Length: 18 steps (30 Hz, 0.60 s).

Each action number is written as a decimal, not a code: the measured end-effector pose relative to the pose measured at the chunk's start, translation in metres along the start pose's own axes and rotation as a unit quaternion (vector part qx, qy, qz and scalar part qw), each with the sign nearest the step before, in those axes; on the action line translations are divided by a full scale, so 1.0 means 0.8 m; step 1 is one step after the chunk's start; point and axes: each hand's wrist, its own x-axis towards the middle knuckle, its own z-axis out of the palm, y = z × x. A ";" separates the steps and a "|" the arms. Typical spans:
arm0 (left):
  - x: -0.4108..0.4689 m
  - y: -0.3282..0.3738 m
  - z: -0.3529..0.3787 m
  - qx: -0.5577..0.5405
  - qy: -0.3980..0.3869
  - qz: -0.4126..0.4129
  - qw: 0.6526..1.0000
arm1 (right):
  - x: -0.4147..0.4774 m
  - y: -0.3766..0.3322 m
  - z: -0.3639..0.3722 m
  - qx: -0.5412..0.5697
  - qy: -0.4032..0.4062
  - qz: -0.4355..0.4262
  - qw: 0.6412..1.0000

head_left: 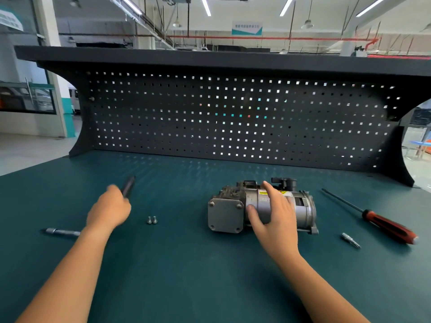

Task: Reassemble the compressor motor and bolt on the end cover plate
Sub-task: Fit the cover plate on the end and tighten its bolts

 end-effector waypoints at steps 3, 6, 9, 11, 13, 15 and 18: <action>-0.014 0.029 -0.035 -0.281 0.207 0.013 0.937 | 0.001 -0.013 -0.004 -0.005 0.057 0.034 0.998; -0.034 0.049 -0.077 -0.578 0.230 0.015 0.783 | -0.003 -0.034 -0.008 0.039 0.108 0.021 0.993; -0.054 0.063 -0.096 -0.747 0.064 -0.011 0.661 | -0.019 -0.075 -0.005 0.201 0.036 0.090 0.975; -0.066 0.076 -0.094 -0.784 -0.041 -0.045 0.618 | -0.026 -0.110 0.007 0.325 -0.104 0.272 0.900; -0.077 0.085 -0.083 -0.783 -0.095 -0.086 0.609 | -0.029 -0.132 0.026 0.427 -0.211 0.437 0.763; -0.088 0.089 -0.069 -0.775 -0.109 -0.112 0.612 | -0.027 -0.146 0.040 0.528 -0.209 0.501 0.653; -0.109 0.083 -0.049 -0.774 -0.106 -0.147 0.607 | -0.025 -0.153 0.053 0.588 -0.143 0.542 0.583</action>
